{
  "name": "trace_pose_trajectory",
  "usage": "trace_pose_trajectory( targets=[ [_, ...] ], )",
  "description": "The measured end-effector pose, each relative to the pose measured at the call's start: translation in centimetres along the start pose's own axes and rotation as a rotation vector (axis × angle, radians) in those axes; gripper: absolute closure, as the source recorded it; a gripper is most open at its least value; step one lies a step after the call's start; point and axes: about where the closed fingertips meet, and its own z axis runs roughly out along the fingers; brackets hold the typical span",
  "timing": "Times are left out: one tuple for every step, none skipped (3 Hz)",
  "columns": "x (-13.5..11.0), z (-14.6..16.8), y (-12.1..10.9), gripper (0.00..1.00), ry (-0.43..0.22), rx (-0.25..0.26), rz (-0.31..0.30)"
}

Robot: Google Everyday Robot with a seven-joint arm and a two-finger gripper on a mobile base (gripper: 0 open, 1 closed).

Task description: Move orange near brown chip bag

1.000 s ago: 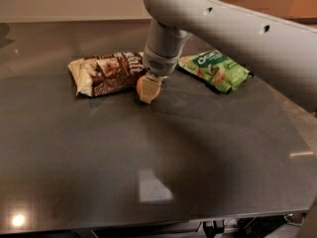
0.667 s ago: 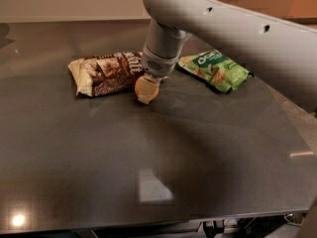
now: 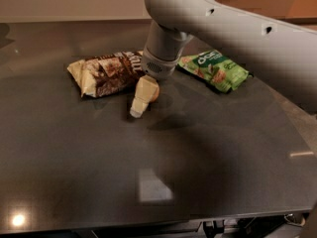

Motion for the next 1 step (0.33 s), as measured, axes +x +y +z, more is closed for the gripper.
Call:
trace_pose_trajectory(
  targets=[
    [0.0, 0.0, 0.0, 0.0, 0.0, 0.0, 0.0]
  ],
)
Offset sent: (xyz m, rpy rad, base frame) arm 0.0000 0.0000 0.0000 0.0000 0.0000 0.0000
